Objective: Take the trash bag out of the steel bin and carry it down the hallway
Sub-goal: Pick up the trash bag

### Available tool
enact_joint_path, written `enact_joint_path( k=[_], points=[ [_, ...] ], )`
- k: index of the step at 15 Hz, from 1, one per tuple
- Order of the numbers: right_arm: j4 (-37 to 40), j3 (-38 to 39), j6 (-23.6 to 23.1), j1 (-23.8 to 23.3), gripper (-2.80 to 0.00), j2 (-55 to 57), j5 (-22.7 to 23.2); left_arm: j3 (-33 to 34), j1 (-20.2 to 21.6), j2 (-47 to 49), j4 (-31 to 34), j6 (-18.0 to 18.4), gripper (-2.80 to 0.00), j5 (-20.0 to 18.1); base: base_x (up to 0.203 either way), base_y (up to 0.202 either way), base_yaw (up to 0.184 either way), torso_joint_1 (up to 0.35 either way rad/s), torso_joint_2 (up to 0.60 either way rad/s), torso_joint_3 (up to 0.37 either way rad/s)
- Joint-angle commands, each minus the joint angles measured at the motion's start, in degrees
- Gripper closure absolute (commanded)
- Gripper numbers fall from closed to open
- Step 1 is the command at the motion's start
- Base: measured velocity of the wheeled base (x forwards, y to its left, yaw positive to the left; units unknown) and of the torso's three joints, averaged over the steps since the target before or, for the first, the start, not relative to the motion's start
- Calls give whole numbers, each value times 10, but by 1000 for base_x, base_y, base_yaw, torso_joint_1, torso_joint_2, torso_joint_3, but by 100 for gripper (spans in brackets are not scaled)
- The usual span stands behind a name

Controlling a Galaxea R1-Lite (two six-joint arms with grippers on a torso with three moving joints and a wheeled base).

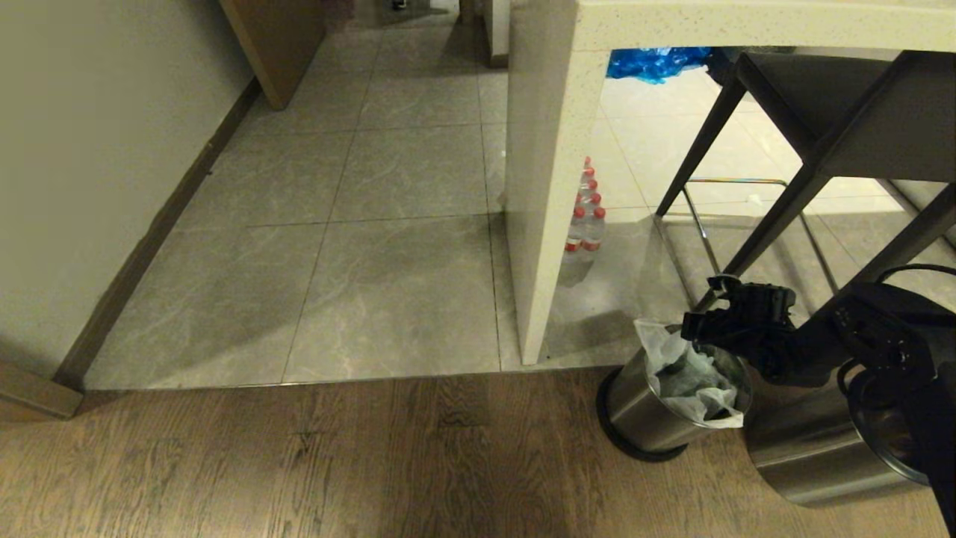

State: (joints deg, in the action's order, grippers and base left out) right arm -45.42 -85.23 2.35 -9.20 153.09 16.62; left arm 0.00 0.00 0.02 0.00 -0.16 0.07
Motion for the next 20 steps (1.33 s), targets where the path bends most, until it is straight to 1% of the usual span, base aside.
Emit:
enact_joint_path(
  k=[1,4,8,10,14,16,18,20],
  points=[
    [-3,10,0,0,0,-16,0,0,0,0,0,0,0,0,0,0,0,0,0,0],
    [-4,56,0,-2,0,-57,0,0,0,0,0,0,0,0,0,0,0,0,0,0],
    [-19,181,0,-9,0,-125,-7,0,0,0,0,0,0,0,0,0,0,0,0,0],
    [-25,228,0,-11,0,-151,-11,0,0,0,0,0,0,0,0,0,0,0,0,0],
    [-27,296,-2,-10,0,-189,-29,0,0,0,0,0,0,0,0,0,0,0,0,0],
    [-30,333,-14,-6,0,-198,-38,0,0,0,0,0,0,0,0,0,0,0,0,0],
    [-55,365,-27,4,0,-196,-55,0,0,0,0,0,0,0,0,0,0,0,0,0],
    [-75,386,-29,15,0,-192,-72,0,0,0,0,0,0,0,0,0,0,0,0,0]
  ],
)
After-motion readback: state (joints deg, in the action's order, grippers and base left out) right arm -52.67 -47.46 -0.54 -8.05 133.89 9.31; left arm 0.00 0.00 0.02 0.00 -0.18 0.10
